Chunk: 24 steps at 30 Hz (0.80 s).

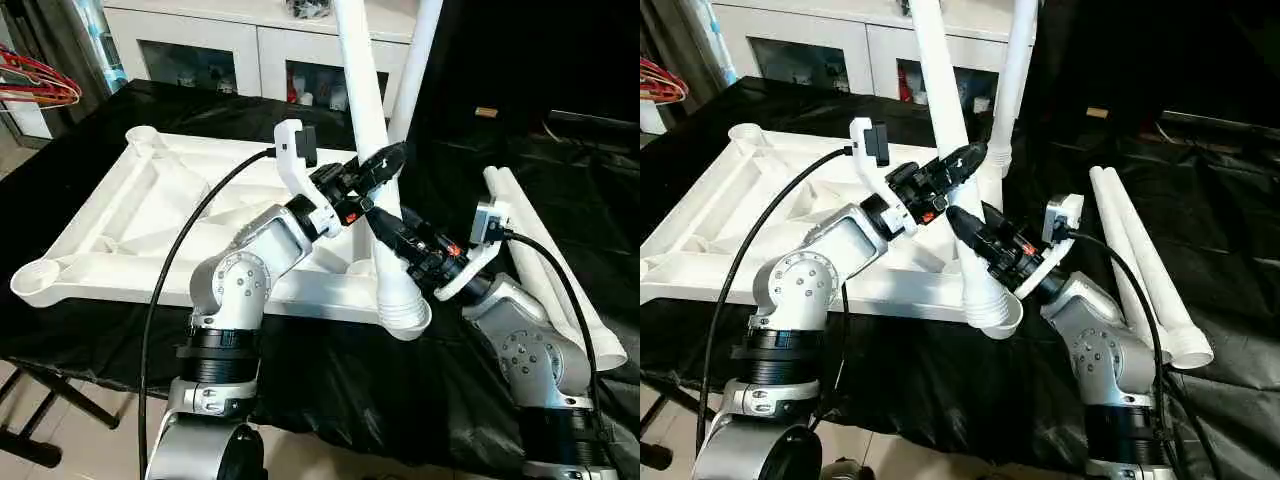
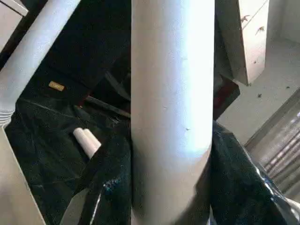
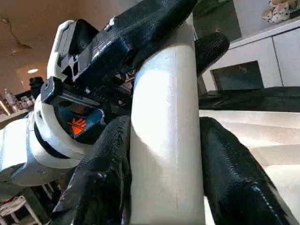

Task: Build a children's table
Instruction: Pick table leg

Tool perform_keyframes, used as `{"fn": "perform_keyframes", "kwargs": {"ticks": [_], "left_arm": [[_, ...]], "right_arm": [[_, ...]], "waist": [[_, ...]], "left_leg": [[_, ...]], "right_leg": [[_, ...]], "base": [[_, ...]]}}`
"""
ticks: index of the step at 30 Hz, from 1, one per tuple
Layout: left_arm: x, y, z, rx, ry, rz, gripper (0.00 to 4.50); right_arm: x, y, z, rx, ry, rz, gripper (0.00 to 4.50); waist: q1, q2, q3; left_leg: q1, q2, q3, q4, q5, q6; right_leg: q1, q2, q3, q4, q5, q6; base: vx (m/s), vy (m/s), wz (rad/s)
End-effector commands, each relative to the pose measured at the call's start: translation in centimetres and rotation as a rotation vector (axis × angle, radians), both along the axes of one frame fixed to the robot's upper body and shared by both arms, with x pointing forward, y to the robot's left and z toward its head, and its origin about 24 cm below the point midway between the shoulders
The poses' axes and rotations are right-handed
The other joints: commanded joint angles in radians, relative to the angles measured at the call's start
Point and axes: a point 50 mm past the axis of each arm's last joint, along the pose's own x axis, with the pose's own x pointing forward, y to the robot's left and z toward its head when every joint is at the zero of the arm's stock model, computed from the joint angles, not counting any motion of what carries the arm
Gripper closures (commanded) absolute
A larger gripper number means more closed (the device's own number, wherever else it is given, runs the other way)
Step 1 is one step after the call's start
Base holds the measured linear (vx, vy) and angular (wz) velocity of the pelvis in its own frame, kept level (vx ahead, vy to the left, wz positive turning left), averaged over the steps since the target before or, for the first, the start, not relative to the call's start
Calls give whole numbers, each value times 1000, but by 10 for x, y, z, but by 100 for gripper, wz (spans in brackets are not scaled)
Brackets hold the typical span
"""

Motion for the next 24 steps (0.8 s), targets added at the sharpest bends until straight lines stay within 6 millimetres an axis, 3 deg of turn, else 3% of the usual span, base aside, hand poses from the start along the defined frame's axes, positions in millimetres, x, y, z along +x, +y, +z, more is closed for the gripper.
{"fn": "perform_keyframes", "kwargs": {"ticks": [1, 6, 8, 10, 12, 13, 14, 18, 21, 24], "left_arm": [[0, -14, 10, -29, -10, -32, 269], [0, -15, 10, -5, -33, -24, 269], [0, -14, 12, 20, -58, -15, 269], [1, -14, 14, 44, -84, -8, 269], [1, -13, 15, 79, -115, -6, 269], [1, -12, 16, 110, -139, -8, 269], [1, -12, 16, 115, -143, -9, 269], [1, -13, 17, 149, -178, -31, 269], [0, -14, 21, 163, -203, -45, 269], [0, -16, 25, 180, -237, -68, 269]], "right_arm": [[1, -1, 5, -4, -31, -17, 272], [3, -1, 5, -25, -30, -25, 272], [4, -2, 5, -40, -27, -35, 203], [7, -3, 5, -55, -8, -33, 200], [8, -6, 6, -75, 9, -10, 191], [8, -8, 6, -100, 18, 18, 157], [8, -8, 6, -105, 20, 24, 157], [11, -16, 7, -235, 76, 72, 138], [12, -20, 7, -294, 100, 88, 109], [13, -25, 9, -352, 131, 119, 108]], "waist": [[1, 1, -75], [2, -2, -75], [2, -2, -75], [1, -8, -75], [2, -7, -75], [3, -1, -76], [3, -4, -75], [3, -4, -78], [1, -10, -78], [3, -11, -78]], "left_leg": [[15, 38, -21, -68, -142, 33], [15, 39, -21, -68, -135, 37], [16, 39, -21, -67, -135, 38], [16, 39, -20, -68, -133, 38], [17, 38, -20, -67, -125, 39], [18, 38, -21, -66, -120, 39], [17, 38, -20, -65, -118, 40], [16, 37, -20, -63, -101, 40], [16, 36, -18, -61, -101, 43], [17, 37, -17, -59, -93, 49]], "right_leg": [[59, -64, 43, -74, -177, -185], [59, -65, 43, -72, -165, -190], [59, -65, 43, -73, -169, -190], [59, -65, 44, -73, -177, -184], [59, -65, 44, -73, -179, -179], [59, -64, 44, -72, -175, -179], [60, -63, 45, -72, -166, -177], [64, -62, 43, -67, -137, -188], [63, -63, 44, -68, -141, -194], [63, -64, 45, -65, -142, -199]], "base": [[0, 0, 0], [0, 0, 0], [0, 0, 0], [0, 0, 0], [0, 0, 0], [0, 0, 0], [0, 0, 0], [0, 0, 0], [0, 0, 0], [0, 0, 0]]}}
